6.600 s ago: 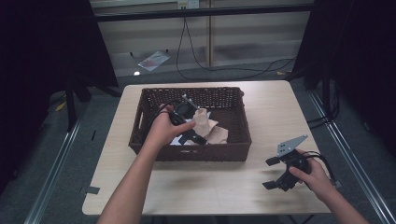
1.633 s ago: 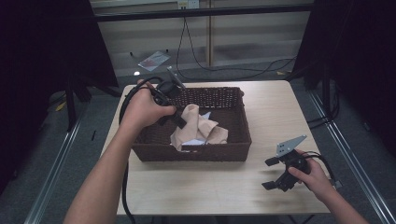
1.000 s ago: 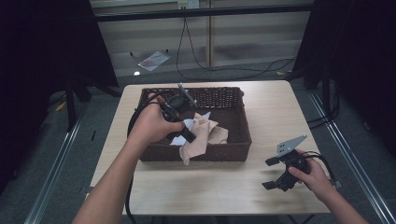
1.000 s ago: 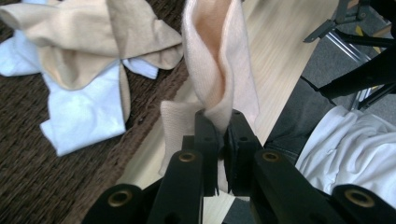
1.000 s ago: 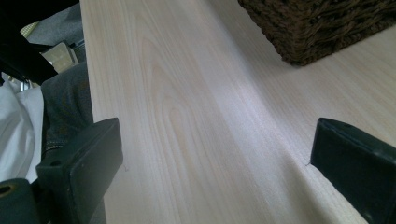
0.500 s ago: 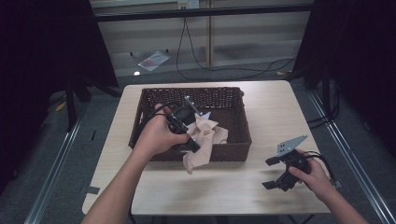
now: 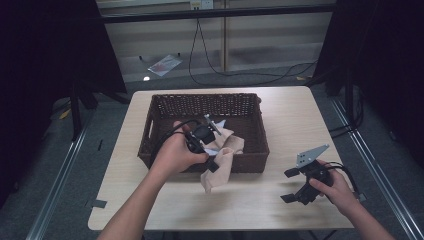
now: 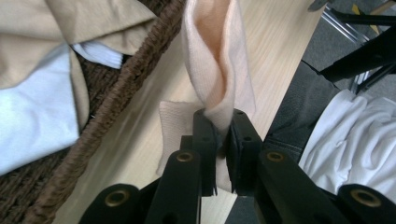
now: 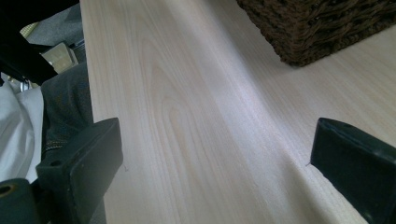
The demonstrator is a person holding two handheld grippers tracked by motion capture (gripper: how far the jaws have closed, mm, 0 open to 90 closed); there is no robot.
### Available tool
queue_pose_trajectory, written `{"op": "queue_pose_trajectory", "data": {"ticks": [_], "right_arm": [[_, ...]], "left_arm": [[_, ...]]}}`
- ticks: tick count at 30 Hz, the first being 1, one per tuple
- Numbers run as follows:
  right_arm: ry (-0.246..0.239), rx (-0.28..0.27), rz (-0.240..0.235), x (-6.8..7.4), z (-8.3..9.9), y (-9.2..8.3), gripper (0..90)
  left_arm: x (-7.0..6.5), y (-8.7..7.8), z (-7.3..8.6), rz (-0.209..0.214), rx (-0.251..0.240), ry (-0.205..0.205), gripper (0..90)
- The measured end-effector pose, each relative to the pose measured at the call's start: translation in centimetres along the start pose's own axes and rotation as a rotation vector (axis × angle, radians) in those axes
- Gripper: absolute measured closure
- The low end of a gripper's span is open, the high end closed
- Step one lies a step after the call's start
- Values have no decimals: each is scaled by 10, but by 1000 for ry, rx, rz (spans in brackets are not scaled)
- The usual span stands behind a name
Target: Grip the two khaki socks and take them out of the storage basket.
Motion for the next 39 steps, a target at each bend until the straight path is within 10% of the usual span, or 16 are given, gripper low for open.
{"op": "queue_pose_trajectory", "data": {"ticks": [26,39], "right_arm": [[-6,0,1,0,0,0,16],[-11,-1,1,1,-2,-1,16]], "left_arm": [[-5,37,9,39,5,-5,767],[-2,9,-10,-15,-60,-29,370]]}}
Point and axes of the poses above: each handheld gripper's, and its own axes: y roughly forward along the jaws, z roughly out of its underside, x roughly to its left, the point moved 10 cm from there along y, roughly forward along the jaws, and after that the axes turned 7 degrees about -z, right-handed, at the moved point
